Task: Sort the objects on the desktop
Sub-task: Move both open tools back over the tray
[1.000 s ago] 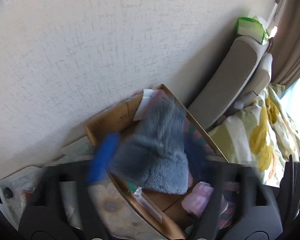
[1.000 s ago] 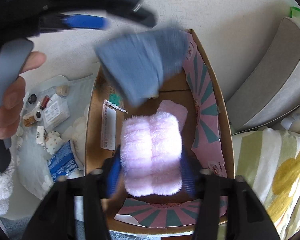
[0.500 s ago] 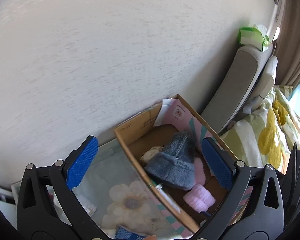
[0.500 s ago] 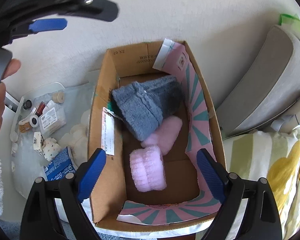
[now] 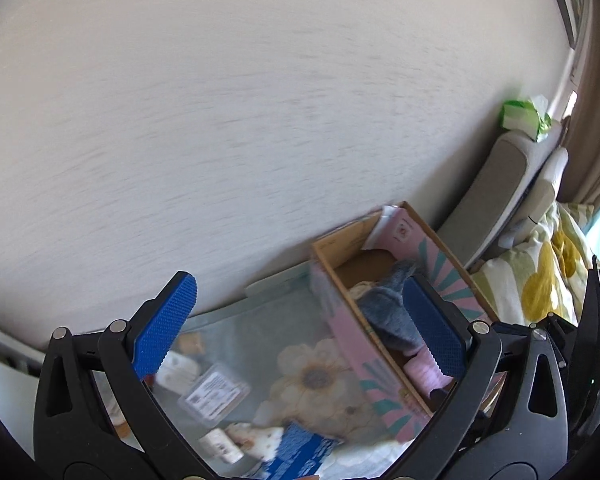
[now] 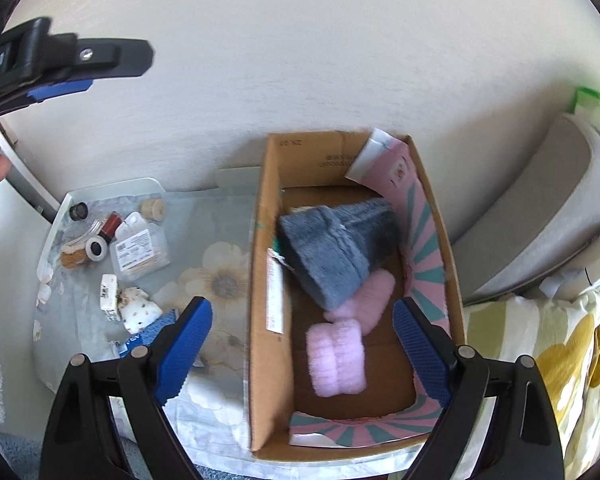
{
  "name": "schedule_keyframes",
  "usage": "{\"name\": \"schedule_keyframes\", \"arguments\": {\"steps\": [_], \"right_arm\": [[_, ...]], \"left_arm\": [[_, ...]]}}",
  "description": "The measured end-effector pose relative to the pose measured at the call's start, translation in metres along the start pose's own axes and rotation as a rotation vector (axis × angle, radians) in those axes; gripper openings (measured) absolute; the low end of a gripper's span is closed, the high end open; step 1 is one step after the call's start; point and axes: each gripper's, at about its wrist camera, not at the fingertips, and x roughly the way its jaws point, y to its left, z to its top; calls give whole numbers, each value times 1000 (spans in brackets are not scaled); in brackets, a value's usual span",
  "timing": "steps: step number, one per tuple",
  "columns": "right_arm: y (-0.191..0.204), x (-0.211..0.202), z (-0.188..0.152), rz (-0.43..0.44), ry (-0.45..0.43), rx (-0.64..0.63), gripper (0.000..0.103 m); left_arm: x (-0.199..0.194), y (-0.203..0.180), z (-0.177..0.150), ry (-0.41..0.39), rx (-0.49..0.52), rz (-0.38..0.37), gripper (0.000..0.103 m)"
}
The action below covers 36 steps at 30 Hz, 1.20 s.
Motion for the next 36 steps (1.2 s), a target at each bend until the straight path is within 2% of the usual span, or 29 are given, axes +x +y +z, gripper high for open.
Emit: {"name": "schedule_keyframes", "arguments": {"steps": [10,15,26,30,36], "right_arm": [[44,-1,8,32,-6,-96,90],[62,1,9,63,27,-117,90],[101,-4,12,154,-6,-150,90],[115,9,6,157,25,-183,90],[135,33,-8,192,102,-220,90]], "left_arm": [[-41,59,-27,-26,-86,73,103],[-54,89,-43,-26,-137,113,103],[-88,161,-100,-15,-258,250,103],[-96,191,-124,-1,-301,305,103],[-80,217,-164,61,-348,317,103]]}}
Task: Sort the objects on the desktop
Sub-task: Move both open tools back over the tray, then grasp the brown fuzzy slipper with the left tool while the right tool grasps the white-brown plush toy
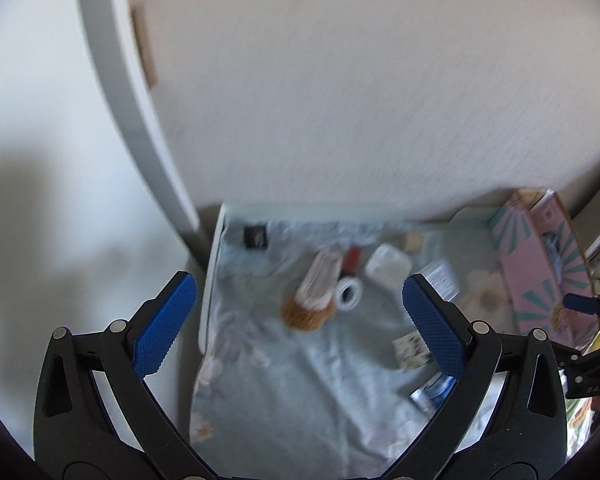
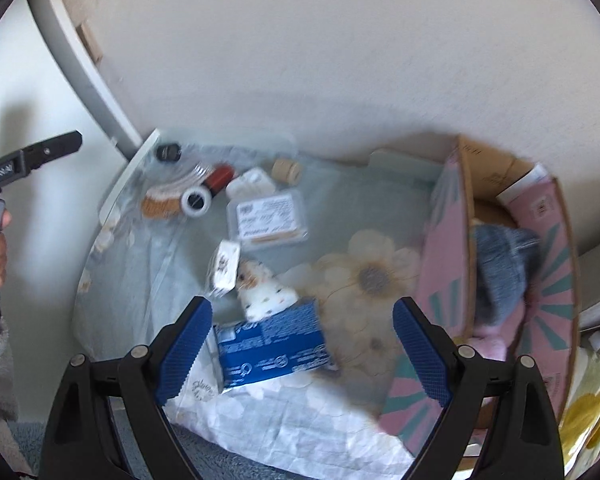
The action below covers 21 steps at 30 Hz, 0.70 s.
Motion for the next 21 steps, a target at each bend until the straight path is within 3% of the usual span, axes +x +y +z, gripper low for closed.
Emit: {"name": "schedule_keyframes", "arguments": {"steps": [9,16,21], "right_arm": [[10,44,-11,12,97,-66,90],[15,82,-7,-1,137,-173,89],[21,106,3,29,164,-259,75]], "left_arm": [[69,8,-49,114,9,-73,103],[125,22,-50,131,-6,-87,101],[144,29,-45,127,-40,-136,100]]}}
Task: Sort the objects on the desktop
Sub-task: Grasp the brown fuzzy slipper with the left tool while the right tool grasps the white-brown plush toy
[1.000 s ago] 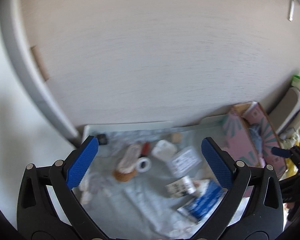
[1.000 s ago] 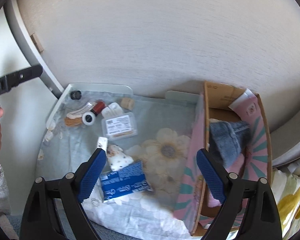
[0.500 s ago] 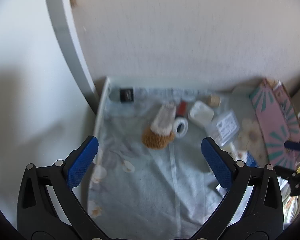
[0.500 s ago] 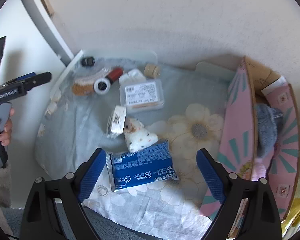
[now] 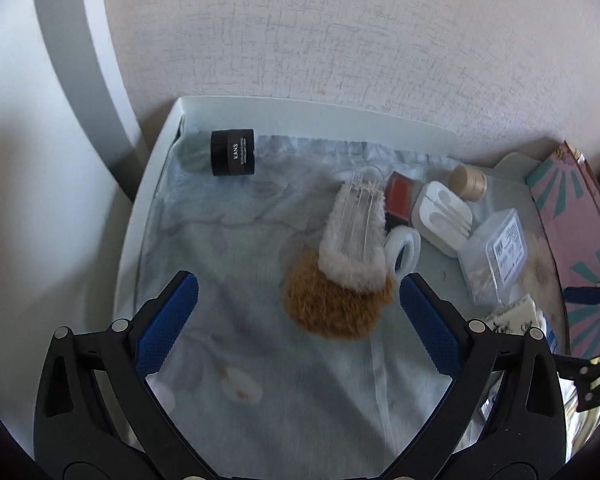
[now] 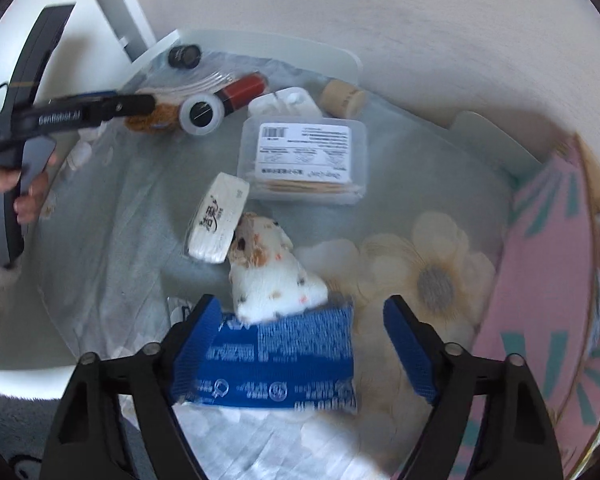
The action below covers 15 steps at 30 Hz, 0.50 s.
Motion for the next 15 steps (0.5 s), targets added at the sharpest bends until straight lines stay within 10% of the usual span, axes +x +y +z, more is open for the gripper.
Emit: {"name": "schedule_keyframes", "arguments": {"steps": [6,8,15], "right_arm": [[6,21,12,50,47,-56,51],[7,23,14,73,45,-57,38],[8,21,13,76,37,-40,31]], "left_arm": [[18,-3,8,24,2,-66,83],[25,-4,10,46,1,-109,58],[19,-9,10,36,17,-138,34]]}}
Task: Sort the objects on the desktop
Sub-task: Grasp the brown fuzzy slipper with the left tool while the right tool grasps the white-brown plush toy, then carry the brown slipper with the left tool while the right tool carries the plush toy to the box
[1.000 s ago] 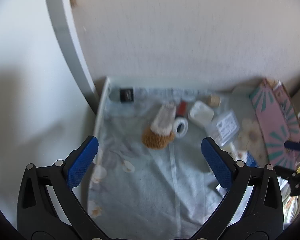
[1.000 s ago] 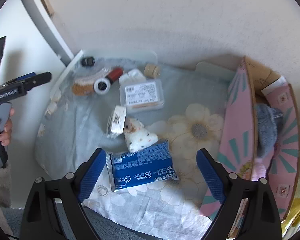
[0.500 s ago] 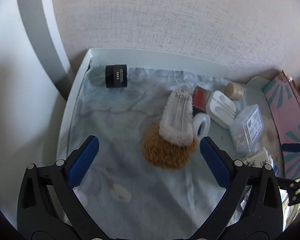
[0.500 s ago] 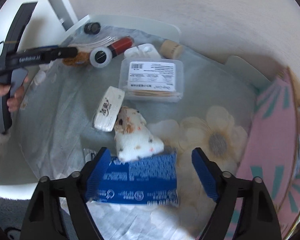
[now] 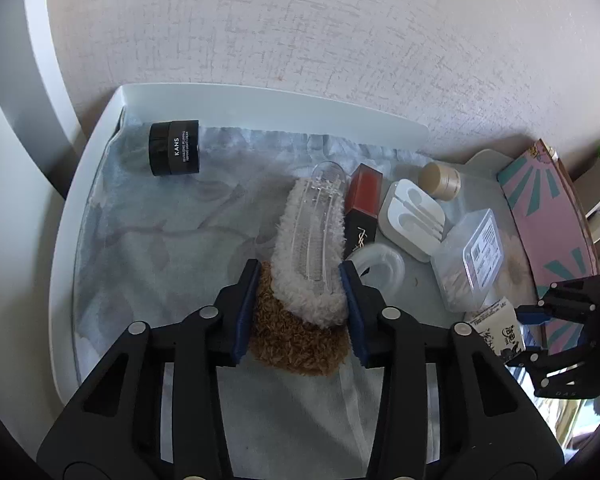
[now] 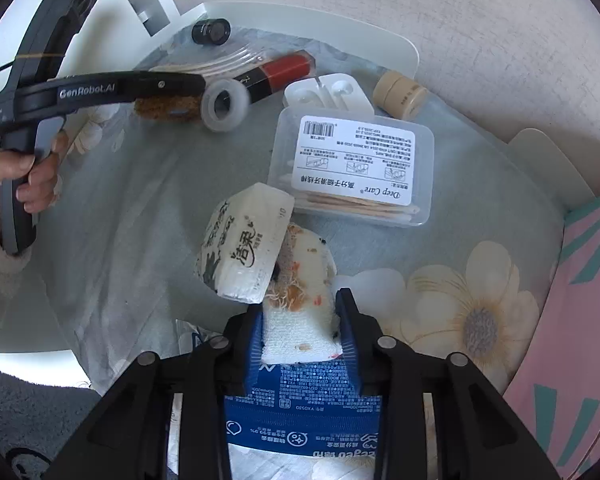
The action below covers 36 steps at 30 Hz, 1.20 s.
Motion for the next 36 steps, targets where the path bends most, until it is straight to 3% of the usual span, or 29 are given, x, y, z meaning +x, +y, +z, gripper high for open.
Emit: {"name": "schedule_keyframes", "arguments": {"steps": [6,9,17,32,36], "right_arm": [[-3,-14,-1,-22,-12,23,31],[-6,-17,-4,-75,1,37,31],[-13,-48,-9,-77,-31,105,31],[-43,-123,-36,-16,-170,309,31],[-51,-144,-42,-67,-208,322,31]], "left_arm": [[-22,-2,1,-34,-14,5,33],[-39,-4,3,-50,-17,17,33],[-76,-15,8,-66,-38,47,33],[-112,-97,29,-98,64,-14,33],[-115,-129,40,-110,111,-46,33]]}}
